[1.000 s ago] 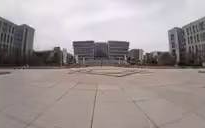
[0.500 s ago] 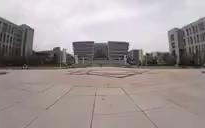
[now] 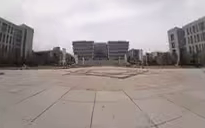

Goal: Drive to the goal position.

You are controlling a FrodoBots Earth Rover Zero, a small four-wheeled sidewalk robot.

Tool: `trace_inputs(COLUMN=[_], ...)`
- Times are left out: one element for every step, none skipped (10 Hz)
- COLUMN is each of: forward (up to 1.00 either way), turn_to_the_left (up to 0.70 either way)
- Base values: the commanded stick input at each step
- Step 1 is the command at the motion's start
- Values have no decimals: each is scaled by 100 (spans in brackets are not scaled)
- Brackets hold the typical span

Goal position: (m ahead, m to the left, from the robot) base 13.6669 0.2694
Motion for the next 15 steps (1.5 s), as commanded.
trace_inputs(forward=[70,70,70,70,70,70,70,70,70,70,70,70,70,70,70], turn_to_the_left=[3,5,8,4,1,1,1,1,1,3,8,13,10,2,1])
